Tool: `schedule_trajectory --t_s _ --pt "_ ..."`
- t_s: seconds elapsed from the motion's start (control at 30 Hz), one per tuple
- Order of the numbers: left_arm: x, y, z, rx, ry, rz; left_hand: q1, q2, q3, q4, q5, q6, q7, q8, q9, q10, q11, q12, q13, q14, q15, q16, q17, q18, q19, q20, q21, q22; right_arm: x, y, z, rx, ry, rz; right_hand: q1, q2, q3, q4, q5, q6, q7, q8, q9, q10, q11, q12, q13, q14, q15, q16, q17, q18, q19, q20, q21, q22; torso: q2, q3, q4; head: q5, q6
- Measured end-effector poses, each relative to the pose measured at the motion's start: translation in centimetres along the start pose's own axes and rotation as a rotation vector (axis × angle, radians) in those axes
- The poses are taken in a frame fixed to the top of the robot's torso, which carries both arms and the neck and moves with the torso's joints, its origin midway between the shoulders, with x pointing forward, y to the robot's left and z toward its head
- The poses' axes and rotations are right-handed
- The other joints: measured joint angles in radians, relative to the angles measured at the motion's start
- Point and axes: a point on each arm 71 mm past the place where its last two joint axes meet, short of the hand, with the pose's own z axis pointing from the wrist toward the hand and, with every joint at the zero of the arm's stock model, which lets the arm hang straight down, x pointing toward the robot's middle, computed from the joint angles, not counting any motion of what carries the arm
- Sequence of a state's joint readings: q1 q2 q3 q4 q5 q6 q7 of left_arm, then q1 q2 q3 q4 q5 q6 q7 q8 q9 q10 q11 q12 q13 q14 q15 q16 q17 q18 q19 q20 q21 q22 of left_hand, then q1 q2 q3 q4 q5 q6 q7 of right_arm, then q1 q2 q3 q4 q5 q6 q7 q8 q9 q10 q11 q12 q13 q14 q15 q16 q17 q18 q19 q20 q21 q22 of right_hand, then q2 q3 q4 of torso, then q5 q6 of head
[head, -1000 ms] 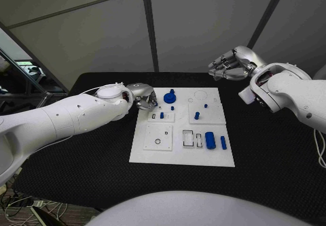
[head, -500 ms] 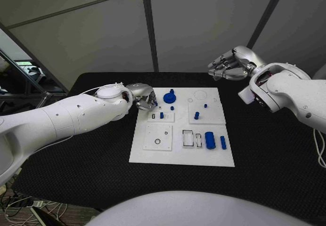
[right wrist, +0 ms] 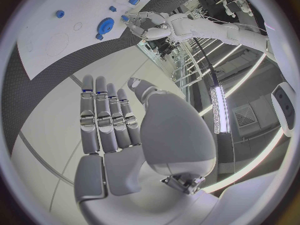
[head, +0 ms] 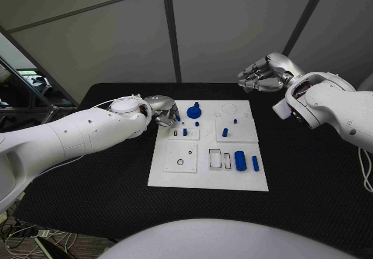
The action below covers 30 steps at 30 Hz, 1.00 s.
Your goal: Assemble the parts on the task board
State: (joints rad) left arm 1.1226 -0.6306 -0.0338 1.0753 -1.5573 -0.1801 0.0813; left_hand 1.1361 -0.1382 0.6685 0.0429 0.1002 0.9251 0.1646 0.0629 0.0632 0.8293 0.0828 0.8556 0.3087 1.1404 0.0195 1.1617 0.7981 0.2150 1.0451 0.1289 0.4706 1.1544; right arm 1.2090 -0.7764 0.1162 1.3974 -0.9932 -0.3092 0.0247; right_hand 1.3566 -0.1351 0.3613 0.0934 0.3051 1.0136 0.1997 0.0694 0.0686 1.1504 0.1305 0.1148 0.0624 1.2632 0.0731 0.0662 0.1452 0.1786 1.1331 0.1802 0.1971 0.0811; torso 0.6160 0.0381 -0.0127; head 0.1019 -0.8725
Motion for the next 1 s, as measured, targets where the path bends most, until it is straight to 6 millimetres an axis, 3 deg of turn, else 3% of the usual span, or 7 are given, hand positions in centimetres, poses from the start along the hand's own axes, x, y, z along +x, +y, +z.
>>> schedule_trajectory --t_s 0.13,0.17,0.2,0.33,0.37,0.4,1.0 --pt "0.00 0.03 0.02 -0.003 0.000 0.000 -0.013 -0.021 -0.020 0.003 0.000 -0.013 0.005 0.000 0.000 0.000 0.000 0.005 0.000 -0.004 0.004 0.000 0.000 -0.001 0.004 0.004 -0.004 -0.003 0.00 0.00 0.00 0.000 0.000 0.000 0.000 0.000 0.000 0.000 0.000 0.000 0.000 0.000 0.000 0.000 0.000 0.000 0.000 0.000 0.000 0.000 0.000 0.000 0.000 0.000 0.000 0.000 0.000 0.0000 0.0000 0.000 0.000" --pt "0.00 0.03 0.02 -0.004 0.000 0.000 -0.018 -0.026 -0.029 0.006 0.004 -0.018 0.003 0.000 0.000 0.003 0.003 0.006 0.000 -0.001 0.006 0.000 0.000 -0.016 0.004 0.004 -0.008 -0.005 0.00 -0.01 0.00 0.000 0.000 0.000 0.000 0.000 0.000 0.000 0.000 0.000 0.000 0.000 0.000 0.000 0.000 0.000 0.000 0.000 0.000 0.000 0.000 0.000 0.000 0.000 0.000 0.000 0.000 0.0000 0.0000 0.000 0.000" --pt "0.00 0.04 0.03 -0.005 0.000 0.000 -0.020 -0.034 -0.041 0.010 0.008 -0.018 0.003 0.000 0.000 0.004 0.004 0.006 0.000 0.000 0.007 0.000 0.000 -0.061 0.006 0.006 -0.008 -0.006 0.00 -0.01 0.00 0.000 0.000 0.000 0.000 0.000 0.000 0.000 0.000 0.000 0.000 0.000 0.000 0.000 0.000 0.000 0.000 0.000 0.000 0.000 -0.001 0.000 0.000 0.000 0.000 0.000 0.000 0.0000 0.0000 0.000 0.000" --pt "0.00 0.08 0.03 -0.009 0.000 0.000 -0.020 -0.049 -0.081 0.025 0.012 -0.021 0.007 0.000 0.001 0.000 0.007 0.011 0.000 0.000 0.007 0.004 0.000 -0.059 0.009 0.009 -0.015 -0.011 -0.01 -0.01 0.00 0.000 0.000 0.000 0.000 0.000 0.000 0.000 0.000 0.000 0.000 0.000 0.000 0.000 0.000 0.000 0.000 0.000 0.000 0.000 -0.001 0.000 0.000 0.000 0.000 0.000 0.000 -0.0001 0.0000 -0.001 0.000" --pt "-0.01 0.10 0.03 -0.010 -0.001 0.000 -0.020 -0.049 -0.086 0.031 0.012 -0.021 0.007 0.000 0.001 0.000 0.007 0.011 0.000 0.000 0.007 0.004 0.000 -0.018 0.009 0.009 -0.015 -0.011 -0.01 -0.01 0.00 0.000 0.000 0.000 0.000 0.000 0.000 0.000 0.000 0.000 0.000 0.000 0.000 0.000 0.000 0.000 0.000 0.000 0.000 0.000 -0.001 0.000 0.000 0.000 0.000 0.000 0.000 -0.0002 0.0000 -0.001 0.000" --pt "-0.02 0.11 0.03 -0.011 -0.001 -0.001 -0.020 -0.049 -0.094 0.033 0.012 -0.021 0.007 0.000 0.001 0.000 0.007 0.011 0.000 0.002 0.009 0.004 0.000 -0.006 0.009 0.009 -0.020 -0.012 -0.01 -0.01 0.00 0.001 0.000 0.000 0.000 0.000 0.000 0.000 0.000 0.000 0.000 0.000 0.000 0.000 0.000 0.000 0.000 0.000 0.000 0.000 -0.001 0.000 0.000 0.000 0.000 0.000 0.000 -0.0002 0.0000 -0.002 0.000" --pt "-0.24 0.27 -0.02 -0.021 -0.008 -0.010 0.001 -0.051 -0.153 0.062 0.012 -0.006 -0.001 0.020 0.006 0.000 0.007 0.023 0.000 0.003 0.011 0.012 0.003 -0.008 0.020 0.012 -0.031 -0.020 -0.03 -0.04 -0.01 0.001 0.000 0.000 0.000 0.000 0.000 0.000 0.000 0.000 0.000 0.000 0.000 0.000 0.000 0.000 0.000 0.000 0.000 0.000 -0.001 0.000 0.000 0.000 0.000 -0.001 0.000 -0.0003 0.0003 -0.001 0.000"
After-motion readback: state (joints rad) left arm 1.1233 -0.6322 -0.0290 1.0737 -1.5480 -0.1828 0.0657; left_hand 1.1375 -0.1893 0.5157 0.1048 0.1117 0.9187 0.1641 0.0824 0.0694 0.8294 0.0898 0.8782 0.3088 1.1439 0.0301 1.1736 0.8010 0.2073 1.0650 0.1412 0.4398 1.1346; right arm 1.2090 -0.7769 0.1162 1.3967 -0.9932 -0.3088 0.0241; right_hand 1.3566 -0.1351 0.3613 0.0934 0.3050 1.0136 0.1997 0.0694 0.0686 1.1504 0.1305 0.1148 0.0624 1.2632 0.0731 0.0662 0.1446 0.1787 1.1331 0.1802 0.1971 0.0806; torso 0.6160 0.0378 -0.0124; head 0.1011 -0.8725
